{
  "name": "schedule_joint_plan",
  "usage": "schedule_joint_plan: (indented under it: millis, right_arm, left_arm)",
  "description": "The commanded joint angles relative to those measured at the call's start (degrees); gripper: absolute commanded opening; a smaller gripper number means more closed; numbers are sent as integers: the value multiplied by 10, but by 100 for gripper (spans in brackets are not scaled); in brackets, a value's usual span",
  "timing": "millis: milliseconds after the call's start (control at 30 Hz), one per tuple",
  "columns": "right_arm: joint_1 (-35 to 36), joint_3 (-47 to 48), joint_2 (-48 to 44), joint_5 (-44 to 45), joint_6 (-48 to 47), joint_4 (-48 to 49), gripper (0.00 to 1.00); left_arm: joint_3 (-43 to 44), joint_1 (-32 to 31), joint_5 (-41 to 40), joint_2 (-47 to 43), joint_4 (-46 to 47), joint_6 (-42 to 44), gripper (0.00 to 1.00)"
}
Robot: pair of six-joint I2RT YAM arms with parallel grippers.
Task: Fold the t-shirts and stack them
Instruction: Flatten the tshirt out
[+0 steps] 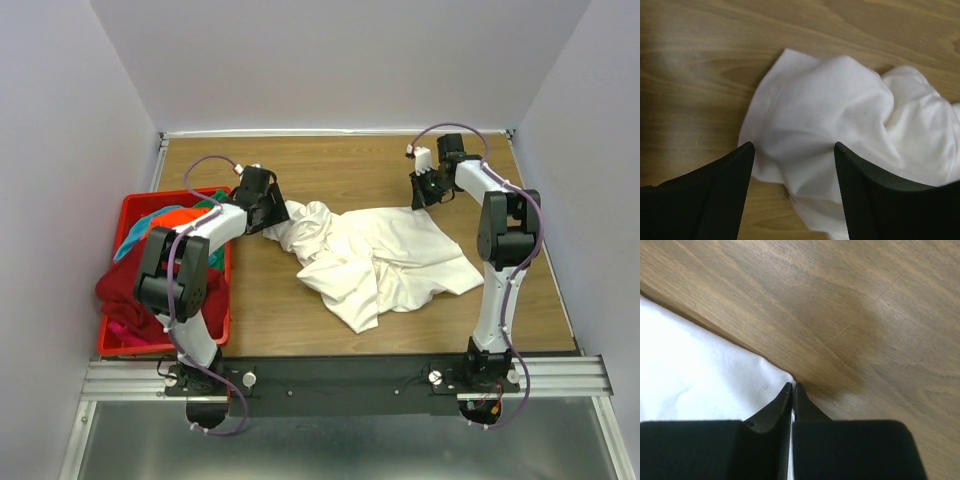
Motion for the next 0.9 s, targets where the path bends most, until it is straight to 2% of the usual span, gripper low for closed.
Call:
schedule_joint_plan:
  millis: [0, 167, 200, 300, 433, 500, 533, 567, 667, 867]
  right_arm:
    - [1, -17, -21, -9, 0, -24, 5]
    - [1, -21, -29, -16, -6, -26, 1]
    - [1, -22, -31, -17, -6, -26, 1]
    - [1, -22, -34, -18, -6, -26, 1]
    - [1, -21, -46, -21, -3, -27, 0]
    - [1, -19, -50, -23, -2, -28, 0]
    - [1, -17, -51, -22, -1, -29, 1]
    - [1, -11, -54, -24, 1, -30, 0]
    - [1, 2, -66, -25, 1, -39, 0]
    - [1, 39, -156, -28, 9, -55, 0]
  left_arm:
    - [60, 12, -53, 31, 7, 7, 72]
    - [103, 14, -38, 81, -4, 38, 67]
    - [114, 13, -27, 95, -7, 56, 62]
    - [126, 14, -1, 116, -12, 72, 57]
    - [117, 13, 63, 130, -5, 96, 43]
    - [109, 14, 80, 126, 2, 106, 32]
    - [109, 14, 91, 124, 3, 111, 14]
    - [112, 13, 93, 121, 2, 120, 2]
    - [129, 14, 79, 97, -5, 132, 0]
    - [221, 14, 38, 1, -43, 175, 0]
